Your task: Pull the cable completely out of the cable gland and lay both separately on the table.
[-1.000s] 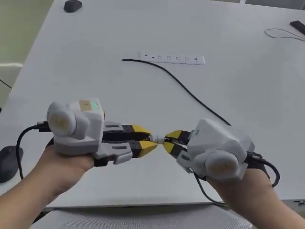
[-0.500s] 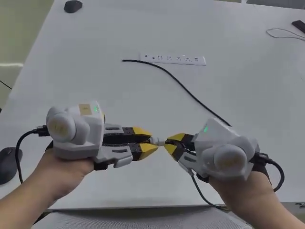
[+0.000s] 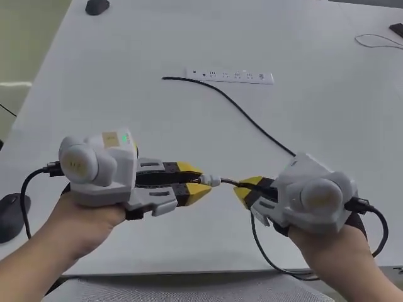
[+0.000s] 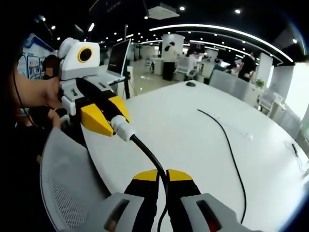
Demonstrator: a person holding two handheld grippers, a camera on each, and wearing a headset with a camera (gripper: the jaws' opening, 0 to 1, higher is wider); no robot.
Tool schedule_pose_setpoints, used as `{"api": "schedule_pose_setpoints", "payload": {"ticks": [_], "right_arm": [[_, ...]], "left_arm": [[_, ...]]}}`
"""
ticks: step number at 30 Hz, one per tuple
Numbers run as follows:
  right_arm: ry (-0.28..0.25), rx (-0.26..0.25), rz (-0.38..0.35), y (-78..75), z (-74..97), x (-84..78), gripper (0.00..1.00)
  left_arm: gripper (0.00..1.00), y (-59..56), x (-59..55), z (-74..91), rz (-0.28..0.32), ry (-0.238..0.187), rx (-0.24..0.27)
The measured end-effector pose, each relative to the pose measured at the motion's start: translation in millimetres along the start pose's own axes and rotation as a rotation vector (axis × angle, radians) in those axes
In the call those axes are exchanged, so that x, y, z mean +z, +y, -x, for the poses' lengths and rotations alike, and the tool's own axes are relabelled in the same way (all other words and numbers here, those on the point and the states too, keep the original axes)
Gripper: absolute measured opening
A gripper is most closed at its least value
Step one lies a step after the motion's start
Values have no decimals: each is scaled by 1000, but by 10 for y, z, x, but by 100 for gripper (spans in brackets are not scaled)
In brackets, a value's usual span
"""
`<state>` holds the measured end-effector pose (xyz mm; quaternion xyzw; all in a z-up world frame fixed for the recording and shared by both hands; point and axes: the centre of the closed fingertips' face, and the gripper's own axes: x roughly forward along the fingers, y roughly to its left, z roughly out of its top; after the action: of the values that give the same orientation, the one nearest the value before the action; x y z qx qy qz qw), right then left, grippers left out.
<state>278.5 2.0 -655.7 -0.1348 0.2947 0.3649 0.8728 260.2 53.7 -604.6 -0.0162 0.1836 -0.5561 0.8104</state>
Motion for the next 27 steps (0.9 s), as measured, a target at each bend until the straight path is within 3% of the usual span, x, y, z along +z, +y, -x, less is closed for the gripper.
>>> {"api": "schedule_pose_setpoints", "payload": {"ticks": [5, 10, 14, 16, 27], "right_arm": [[11, -6, -125, -84, -21, -105, 0], [-1, -12, -213, -173, -13, -145, 0], [21, -19, -264, -240, -55, -246, 0], [17, -2, -375, -235, -79, -305, 0], [39, -10, -516, -296, -137, -524, 0]], "left_arm": [[15, 35, 12, 7, 1, -2, 4], [15, 33, 29, 10, 1, -9, 4], [15, 34, 36, 8, -3, -10, 0], [15, 35, 25, 1, -6, -7, -4], [15, 14, 7, -19, -14, 0, -19]]}}
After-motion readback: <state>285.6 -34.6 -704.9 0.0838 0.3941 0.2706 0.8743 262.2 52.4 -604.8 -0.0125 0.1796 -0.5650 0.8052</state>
